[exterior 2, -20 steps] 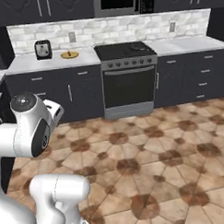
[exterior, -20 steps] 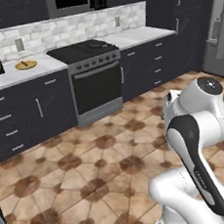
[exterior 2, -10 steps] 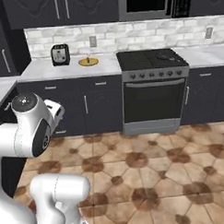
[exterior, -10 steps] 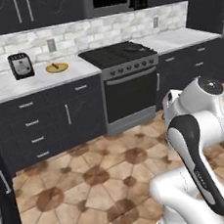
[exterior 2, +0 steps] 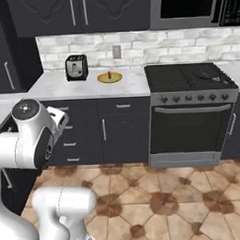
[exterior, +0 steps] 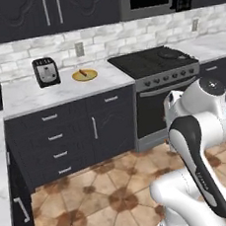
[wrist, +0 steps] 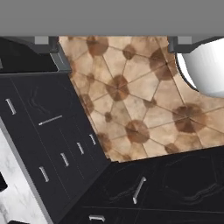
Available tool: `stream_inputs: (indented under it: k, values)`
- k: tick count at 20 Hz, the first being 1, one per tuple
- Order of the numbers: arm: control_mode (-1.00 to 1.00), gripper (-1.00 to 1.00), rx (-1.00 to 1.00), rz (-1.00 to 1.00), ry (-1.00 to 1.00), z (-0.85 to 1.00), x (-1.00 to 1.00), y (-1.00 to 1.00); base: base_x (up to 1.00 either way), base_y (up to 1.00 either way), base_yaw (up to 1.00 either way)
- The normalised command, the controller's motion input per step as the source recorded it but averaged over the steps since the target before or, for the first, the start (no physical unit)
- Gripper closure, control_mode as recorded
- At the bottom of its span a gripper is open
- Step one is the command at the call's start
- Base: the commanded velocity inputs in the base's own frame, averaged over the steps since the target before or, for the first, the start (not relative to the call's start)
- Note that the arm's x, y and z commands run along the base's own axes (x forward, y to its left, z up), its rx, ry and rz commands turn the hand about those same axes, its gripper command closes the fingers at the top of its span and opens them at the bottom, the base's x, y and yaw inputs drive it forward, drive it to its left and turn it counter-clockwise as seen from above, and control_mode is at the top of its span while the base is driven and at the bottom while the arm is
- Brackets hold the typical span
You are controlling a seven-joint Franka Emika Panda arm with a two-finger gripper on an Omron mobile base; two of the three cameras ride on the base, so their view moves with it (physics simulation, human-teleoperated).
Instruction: Place the cold items (potato and bell pepper) from the fridge in one tupperware on the dining counter. Place the warm items (kebab skewer and hot dog) in the stove area in another tupperware.
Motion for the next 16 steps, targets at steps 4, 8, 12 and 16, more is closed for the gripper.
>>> stream_inputs:
  k: [4, 8, 12, 16]
  values:
    - [1.00, -1.00, 0.00, 0.00, 0.00, 0.00, 0.00, 0.00, 1.00, -0.08, 0.17]
    - [1.00, -1.00, 0.00, 0.00, 0.00, 0.00, 0.00, 0.00, 1.00, -0.21, 0.14]
    - [1.00, -1.00, 0.00, 0.00, 0.00, 0.00, 0.00, 0.00, 1.00, -0.30, 0.10]
    - [1.00, -1.00, 0.00, 0.00, 0.00, 0.00, 0.00, 0.00, 1.00, -0.28, 0.08]
